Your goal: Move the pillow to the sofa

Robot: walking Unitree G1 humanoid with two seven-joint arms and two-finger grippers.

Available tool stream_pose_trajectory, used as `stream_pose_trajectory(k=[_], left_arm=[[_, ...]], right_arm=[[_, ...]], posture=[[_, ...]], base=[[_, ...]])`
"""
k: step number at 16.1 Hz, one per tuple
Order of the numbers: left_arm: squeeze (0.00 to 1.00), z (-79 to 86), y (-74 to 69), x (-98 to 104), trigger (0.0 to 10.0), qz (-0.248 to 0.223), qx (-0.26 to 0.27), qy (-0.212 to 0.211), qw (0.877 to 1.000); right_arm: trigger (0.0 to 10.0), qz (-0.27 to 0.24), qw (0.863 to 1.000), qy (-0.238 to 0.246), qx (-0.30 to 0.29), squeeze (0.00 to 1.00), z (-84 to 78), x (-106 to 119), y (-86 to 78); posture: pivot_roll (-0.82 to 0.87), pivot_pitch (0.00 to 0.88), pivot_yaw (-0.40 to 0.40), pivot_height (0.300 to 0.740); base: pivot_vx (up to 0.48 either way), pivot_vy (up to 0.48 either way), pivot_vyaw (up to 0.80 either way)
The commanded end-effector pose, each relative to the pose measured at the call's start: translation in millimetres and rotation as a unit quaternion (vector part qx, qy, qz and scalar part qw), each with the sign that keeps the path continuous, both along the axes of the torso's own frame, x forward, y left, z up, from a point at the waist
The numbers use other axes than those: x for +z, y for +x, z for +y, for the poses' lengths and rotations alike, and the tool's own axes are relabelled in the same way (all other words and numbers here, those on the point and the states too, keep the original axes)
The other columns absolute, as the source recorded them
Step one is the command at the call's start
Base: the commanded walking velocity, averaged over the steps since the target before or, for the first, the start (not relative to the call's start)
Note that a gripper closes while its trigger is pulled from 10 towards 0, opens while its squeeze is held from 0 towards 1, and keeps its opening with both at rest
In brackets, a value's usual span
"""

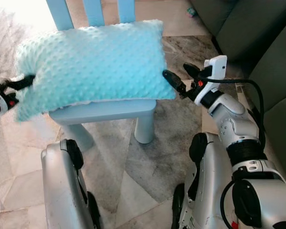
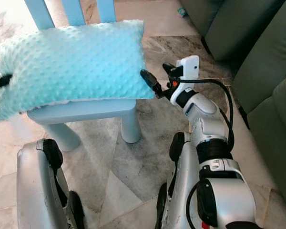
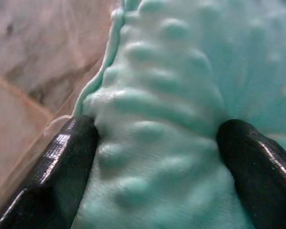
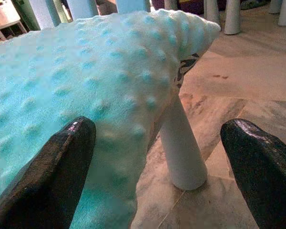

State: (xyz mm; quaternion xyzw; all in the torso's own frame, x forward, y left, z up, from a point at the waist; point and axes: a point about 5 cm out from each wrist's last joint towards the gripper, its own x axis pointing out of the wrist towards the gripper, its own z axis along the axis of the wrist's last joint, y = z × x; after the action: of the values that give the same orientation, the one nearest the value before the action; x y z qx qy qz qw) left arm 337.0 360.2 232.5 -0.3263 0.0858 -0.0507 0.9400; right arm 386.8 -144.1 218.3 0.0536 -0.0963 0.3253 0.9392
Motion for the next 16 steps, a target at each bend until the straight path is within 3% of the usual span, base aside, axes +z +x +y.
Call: stream_pose_trajectory(k=[1,3,4,6,11,13,15,16], left_arm=[[0.0,11.2,-8.9,-2,10.0,0.0,0.007,0.01,1.0],[0.0,15.9,-12.0,-2,10.0,-0.001,0.013,0.017,1.0],[0.0,17.7,-13.5,1,10.0,-0.006,0.01,0.017,1.0],[0.0,19.9,-15.6,12,10.0,-0.031,-0.005,0.017,0.999],[0.0,30.0,-19.9,29,10.0,-0.091,0.005,0.079,0.993],[0.0,37.9,-22.9,32,10.0,-0.135,0.051,0.054,0.988],[0.0,38.9,-26.0,22,10.0,-0.092,0.044,0.038,0.994],[0.0,38.6,-26.9,18,10.0,-0.081,0.038,0.039,0.995]], right_arm=[[10.0,0.001,1.0,-0.006,0.003,0.0,-2.5,-1,-2.4],[10.0,-0.001,1.0,-0.001,0.006,0.0,-2.8,1,-2.8],[10.0,-0.001,0.999,0.028,0.017,0.0,-4.0,8,-2.4],[10.0,-0.025,0.998,0.041,0.041,0.0,-7.9,26,-3.5],[10.0,-0.071,0.996,0.05,0.012,0.0,-16.7,42,-4.4],[10.0,-0.049,0.995,0.081,0.02,0.0,-13.4,41,-2.8],[10.0,0.036,0.992,0.111,0.057,0.0,-7.9,31,1.3],[10.0,0.049,0.989,0.118,0.072,0.0,-6.3,30,1.3]], posture=[[-0.06,0.333,-0.056,0.308],[-0.06,0.332,-0.059,0.308],[-0.06,0.33,-0.061,0.308],[-0.06,0.328,-0.063,0.308],[-0.05,0.322,-0.065,0.308],[-0.06,0.316,-0.066,0.308],[-0.06,0.316,-0.067,0.308],[-0.06,0.317,-0.068,0.308]], base=[[0.0,0.0,0.0],[0.0,0.0,0.0],[0.0,0.0,0.0],[0.0,0.0,0.0],[0.0,0.0,0.0],[0.0,0.0,0.0],[0.0,0.0,0.0],[0.0,0.0,0.0]])
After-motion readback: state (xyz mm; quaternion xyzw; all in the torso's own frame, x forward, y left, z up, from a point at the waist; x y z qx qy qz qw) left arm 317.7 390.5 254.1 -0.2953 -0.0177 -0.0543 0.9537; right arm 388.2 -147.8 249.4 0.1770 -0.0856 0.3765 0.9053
